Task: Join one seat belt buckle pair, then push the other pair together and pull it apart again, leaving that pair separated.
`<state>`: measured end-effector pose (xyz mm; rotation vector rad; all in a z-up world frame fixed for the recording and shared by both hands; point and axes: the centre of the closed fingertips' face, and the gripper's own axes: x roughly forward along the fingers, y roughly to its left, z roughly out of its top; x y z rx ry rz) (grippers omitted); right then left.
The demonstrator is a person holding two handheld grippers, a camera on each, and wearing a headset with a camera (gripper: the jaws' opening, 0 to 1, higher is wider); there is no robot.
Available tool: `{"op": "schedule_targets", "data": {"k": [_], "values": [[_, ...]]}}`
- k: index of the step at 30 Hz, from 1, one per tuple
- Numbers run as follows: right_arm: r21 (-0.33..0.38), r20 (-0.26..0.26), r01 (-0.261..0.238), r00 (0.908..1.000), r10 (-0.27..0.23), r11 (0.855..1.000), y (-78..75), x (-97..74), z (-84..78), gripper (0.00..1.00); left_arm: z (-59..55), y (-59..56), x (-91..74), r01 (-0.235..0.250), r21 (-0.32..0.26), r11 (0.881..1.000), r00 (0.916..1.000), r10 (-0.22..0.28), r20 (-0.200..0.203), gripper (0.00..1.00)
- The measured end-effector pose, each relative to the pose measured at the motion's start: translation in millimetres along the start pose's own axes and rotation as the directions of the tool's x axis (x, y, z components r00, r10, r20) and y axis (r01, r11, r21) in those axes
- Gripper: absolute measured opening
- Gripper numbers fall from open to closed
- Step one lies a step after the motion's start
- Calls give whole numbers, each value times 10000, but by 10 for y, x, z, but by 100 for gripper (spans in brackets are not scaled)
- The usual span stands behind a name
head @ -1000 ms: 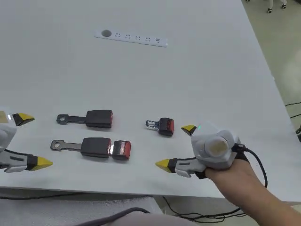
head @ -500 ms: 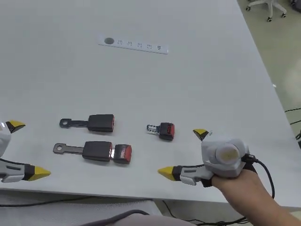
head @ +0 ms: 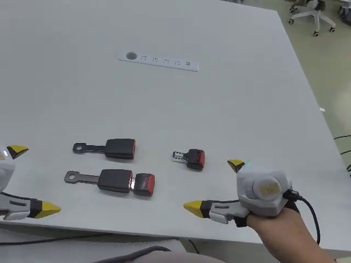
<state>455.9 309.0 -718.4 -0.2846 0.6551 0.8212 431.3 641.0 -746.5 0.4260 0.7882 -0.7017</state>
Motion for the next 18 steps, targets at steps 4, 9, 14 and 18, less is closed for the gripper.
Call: {"op": "schedule_targets", "data": {"k": [4,9,14,18], "values": [[-86,-3,-81,10000,81,9999,32,4,6,99,62,0,-14,-136,-236,9996,9997,141,180,100],[-66,46,-161,9999,161,9998,64,21,16,99,137,70,-43,-361,-574,9977,9983,386,429,98],[31,31,-200,9998,200,9998,74,60,-3,99,142,64,-43,-344,-666,9972,9982,375,466,99],[71,237,13,9997,-15,10000,33,42,48,96,169,33,-55,-225,-886,9958,9978,279,605,100]]}}
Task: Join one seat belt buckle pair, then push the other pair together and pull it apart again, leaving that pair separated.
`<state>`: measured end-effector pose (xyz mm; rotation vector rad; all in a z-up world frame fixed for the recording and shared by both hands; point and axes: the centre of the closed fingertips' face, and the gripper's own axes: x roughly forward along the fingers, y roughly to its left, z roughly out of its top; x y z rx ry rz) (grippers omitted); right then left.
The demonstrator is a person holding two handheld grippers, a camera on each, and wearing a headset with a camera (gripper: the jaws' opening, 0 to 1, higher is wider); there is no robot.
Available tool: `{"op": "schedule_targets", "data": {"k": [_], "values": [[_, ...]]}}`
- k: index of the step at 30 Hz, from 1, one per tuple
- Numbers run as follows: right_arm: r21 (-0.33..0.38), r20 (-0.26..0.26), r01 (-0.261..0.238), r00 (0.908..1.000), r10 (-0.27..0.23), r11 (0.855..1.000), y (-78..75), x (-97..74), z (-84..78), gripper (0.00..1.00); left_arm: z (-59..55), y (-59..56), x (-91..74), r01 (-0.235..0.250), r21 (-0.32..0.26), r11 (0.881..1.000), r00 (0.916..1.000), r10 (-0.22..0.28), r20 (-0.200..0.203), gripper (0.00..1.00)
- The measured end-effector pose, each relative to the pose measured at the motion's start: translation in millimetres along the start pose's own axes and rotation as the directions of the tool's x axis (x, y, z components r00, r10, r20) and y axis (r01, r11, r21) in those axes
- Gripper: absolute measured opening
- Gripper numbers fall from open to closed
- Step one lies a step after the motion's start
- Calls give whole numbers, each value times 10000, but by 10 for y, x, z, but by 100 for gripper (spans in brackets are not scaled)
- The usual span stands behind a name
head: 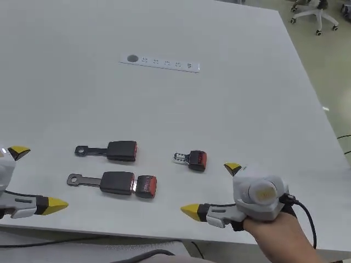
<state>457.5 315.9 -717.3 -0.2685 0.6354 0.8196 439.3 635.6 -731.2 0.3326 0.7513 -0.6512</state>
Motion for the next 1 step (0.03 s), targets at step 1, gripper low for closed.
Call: {"op": "schedule_targets", "data": {"k": [1], "values": [[42,45,1,10000,-1,10000,10,-10,17,96,16,-5,-7,41,-116,9999,9999,-39,124,100]]}}
